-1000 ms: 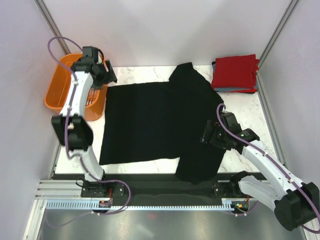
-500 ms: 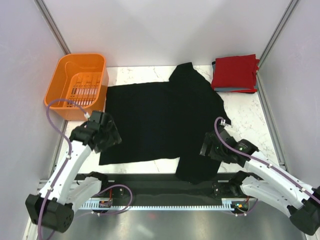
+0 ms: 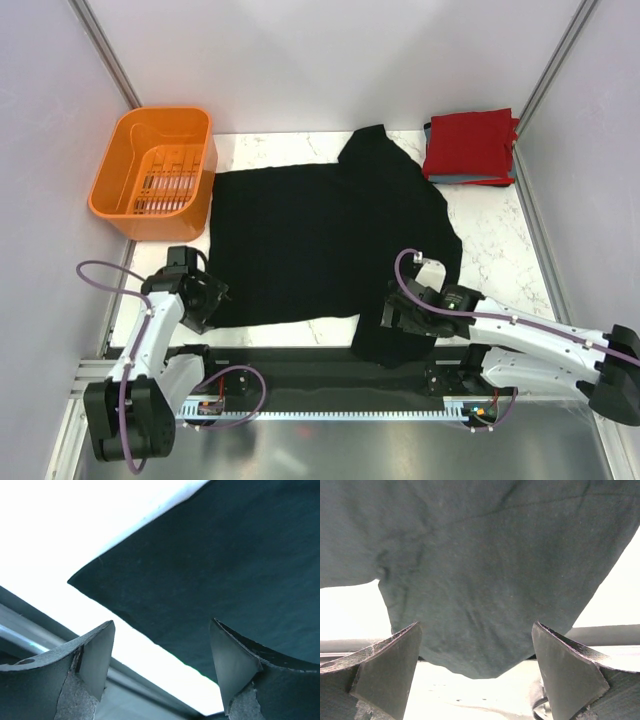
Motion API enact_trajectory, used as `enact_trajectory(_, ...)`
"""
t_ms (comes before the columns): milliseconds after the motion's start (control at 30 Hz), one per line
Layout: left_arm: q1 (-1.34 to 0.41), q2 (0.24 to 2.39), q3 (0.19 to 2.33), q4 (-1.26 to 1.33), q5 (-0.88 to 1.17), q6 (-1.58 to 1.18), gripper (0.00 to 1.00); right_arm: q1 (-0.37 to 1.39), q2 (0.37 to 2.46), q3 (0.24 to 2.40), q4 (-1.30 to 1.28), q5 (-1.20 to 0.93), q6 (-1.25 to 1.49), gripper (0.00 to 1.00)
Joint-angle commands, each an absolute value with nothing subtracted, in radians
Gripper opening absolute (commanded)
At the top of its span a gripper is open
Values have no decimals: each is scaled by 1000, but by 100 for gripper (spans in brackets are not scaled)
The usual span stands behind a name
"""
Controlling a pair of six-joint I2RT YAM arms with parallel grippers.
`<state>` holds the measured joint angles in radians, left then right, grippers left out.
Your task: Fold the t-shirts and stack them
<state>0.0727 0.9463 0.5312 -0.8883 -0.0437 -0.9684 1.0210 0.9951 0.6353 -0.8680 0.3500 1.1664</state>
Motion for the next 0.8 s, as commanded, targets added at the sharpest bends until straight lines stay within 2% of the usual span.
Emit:
enact_trajectory(0,89,859,519,-847,-122,-1097,82,1028,933,618,-854,408,1229,98)
enact_trajectory(267,87,888,468,-808,-189,-1160,68,1028,917,583,-854,426,1265,98)
enact_trajectory(533,87,983,451,-755,-207,-1123,66,960,985,575,-735,384,1198,98)
enact_trajectory(633,87,999,457,-744,-209,-1104,61,868,1052,568,-637,307,1126,98)
enact_trajectory(667,86,1009,462,-738,-207,-1094,53,800,1095,566,-612,281,1079,98)
enact_trajectory(733,87,1020,463,-716,-212,-1082,45,732,1140,568,-540,197,1033,98)
enact_trajectory(767,87,1028,466,-709,-213,-1072,32,682,1188,574,-519,177,996,98)
